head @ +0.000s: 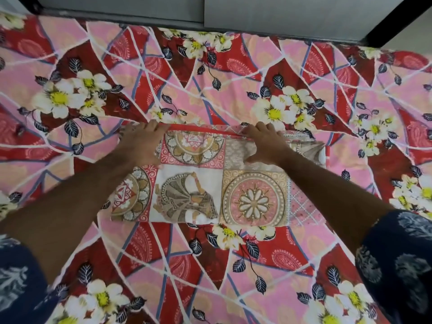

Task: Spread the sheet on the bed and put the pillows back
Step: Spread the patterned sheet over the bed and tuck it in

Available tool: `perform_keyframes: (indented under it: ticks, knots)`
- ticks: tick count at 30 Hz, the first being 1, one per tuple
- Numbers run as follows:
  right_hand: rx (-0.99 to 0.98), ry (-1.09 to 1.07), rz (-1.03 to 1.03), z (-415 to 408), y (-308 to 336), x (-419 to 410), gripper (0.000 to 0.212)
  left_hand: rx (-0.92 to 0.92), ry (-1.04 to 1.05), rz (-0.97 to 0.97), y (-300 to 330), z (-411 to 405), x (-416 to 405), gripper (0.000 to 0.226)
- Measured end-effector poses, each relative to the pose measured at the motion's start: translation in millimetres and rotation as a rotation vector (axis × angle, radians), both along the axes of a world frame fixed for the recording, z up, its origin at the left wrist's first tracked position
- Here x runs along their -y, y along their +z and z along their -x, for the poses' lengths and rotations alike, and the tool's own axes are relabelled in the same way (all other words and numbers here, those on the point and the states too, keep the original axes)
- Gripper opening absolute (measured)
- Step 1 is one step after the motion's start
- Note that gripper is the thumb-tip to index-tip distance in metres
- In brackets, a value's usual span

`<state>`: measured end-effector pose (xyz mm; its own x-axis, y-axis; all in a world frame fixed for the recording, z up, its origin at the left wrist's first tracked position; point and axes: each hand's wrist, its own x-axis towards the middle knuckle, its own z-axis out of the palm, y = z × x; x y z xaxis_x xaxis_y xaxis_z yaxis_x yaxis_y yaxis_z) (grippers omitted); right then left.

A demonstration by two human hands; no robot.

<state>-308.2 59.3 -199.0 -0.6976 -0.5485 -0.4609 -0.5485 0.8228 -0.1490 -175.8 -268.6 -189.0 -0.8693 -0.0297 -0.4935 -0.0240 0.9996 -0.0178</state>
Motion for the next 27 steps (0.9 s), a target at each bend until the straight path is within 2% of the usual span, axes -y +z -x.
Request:
perform_keyframes:
  ticks: [5,6,9,10,13,14,16,17,18,20,22,25,27]
  knots:
    - [0.041,0.071,-0.183,11,6,-2,0.106,0.027,-0.049,0.092,0,12,-3,0.122]
    - [0.042,0.087,-0.158,10,7,-2,0.100,0.022,-0.065,0.080,-2,13,-3,0.122]
    - [0.126,0.081,-0.002,0,15,-4,0.062,-0.031,-0.097,-0.061,-4,18,-11,0.126]
    - [0.141,0.112,0.009,-6,21,-5,0.056,-0.061,-0.131,-0.098,-1,22,-18,0.127]
    - [0.054,0.334,-0.006,-34,40,-15,0.065,-0.093,-0.320,-0.083,9,35,-42,0.122]
    - [0.015,0.429,0.005,-46,44,-20,0.065,-0.091,-0.394,-0.057,11,38,-50,0.109]
    - [0.015,0.569,0.055,-72,51,-31,0.060,-0.045,-0.534,0.001,16,39,-59,0.063]
    - [0.038,0.578,0.061,-83,54,-37,0.060,0.028,-0.571,0.025,21,34,-61,0.042]
    - [0.061,0.540,0.035,-91,57,-43,0.062,0.107,-0.589,0.030,27,27,-60,0.032]
    - [0.101,0.368,-0.085,-97,67,-51,0.070,0.210,-0.586,0.016,41,3,-62,0.037]
    - [0.239,0.272,-0.225,-102,84,-60,0.075,0.314,-0.542,-0.063,65,-32,-73,0.050]
    - [0.527,0.332,-0.211,-132,115,-70,0.088,0.383,-0.454,-0.171,93,-96,-94,0.059]
    - [0.719,0.362,-0.184,-163,134,-83,0.096,0.519,-0.432,-0.242,102,-153,-113,0.066]
